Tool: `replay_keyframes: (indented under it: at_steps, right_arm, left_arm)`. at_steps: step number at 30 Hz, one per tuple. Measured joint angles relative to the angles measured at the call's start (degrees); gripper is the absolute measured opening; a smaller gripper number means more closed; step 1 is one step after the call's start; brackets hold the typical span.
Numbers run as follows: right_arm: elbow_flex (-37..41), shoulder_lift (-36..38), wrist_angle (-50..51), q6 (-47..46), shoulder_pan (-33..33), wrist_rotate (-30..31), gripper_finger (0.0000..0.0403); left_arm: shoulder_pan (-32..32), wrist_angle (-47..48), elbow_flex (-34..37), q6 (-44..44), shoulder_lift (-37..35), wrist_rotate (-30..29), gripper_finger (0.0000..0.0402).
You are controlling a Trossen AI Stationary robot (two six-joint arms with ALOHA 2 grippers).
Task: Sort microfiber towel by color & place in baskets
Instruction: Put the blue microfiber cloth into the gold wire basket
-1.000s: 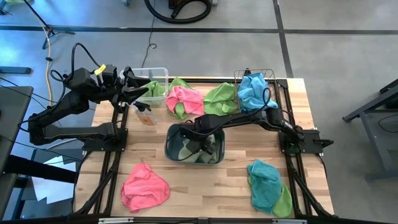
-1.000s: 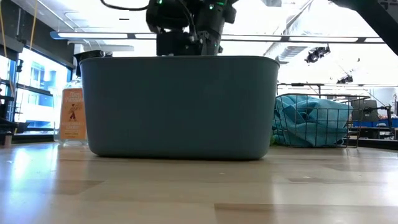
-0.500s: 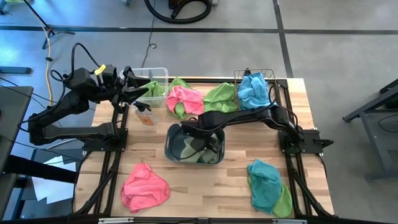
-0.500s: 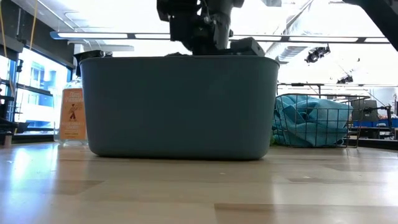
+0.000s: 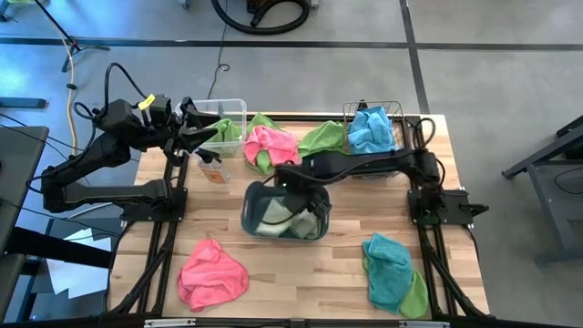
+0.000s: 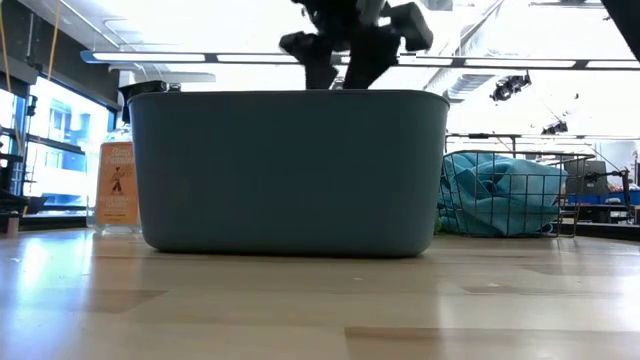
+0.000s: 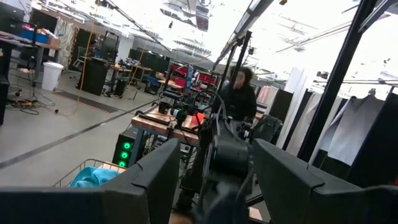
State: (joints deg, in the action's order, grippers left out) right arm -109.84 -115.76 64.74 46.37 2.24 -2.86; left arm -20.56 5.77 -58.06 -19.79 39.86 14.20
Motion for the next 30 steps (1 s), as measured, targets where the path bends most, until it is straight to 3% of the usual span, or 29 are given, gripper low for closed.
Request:
replay_keyframes:
  at_steps: [7, 13, 25, 27, 30]
  right_arm:
    - [0.0, 6.8, 1.8, -17.8, -1.0, -1.6, 0.0218]
    - [0.0, 9.8, 10.9, -32.9, -0.9, -5.1, 0.0218]
    - [0.2, 10.2, 20.9, -40.0, 5.1, -3.0, 0.0218]
    - [3.4, 12.1, 20.7, -40.7, 5.3, -3.0, 0.0218]
    - [14.1, 18.5, 16.1, -45.4, 5.3, -3.0, 0.0218]
  left_arm:
    - [0.0, 0.1, 0.0, 0.0, 0.0, 0.0, 0.0190]
    - [0.0, 0.2, 0.0, 0.0, 0.0, 0.0, 0.0190]
    - [0.0, 0.3, 0.0, 0.0, 0.0, 0.0, 0.0190]
    - [0.0, 0.3, 0.0, 0.0, 0.0, 0.0, 0.0190]
    - [0.0, 0.3, 0.0, 0.0, 0.0, 0.0, 0.0190]
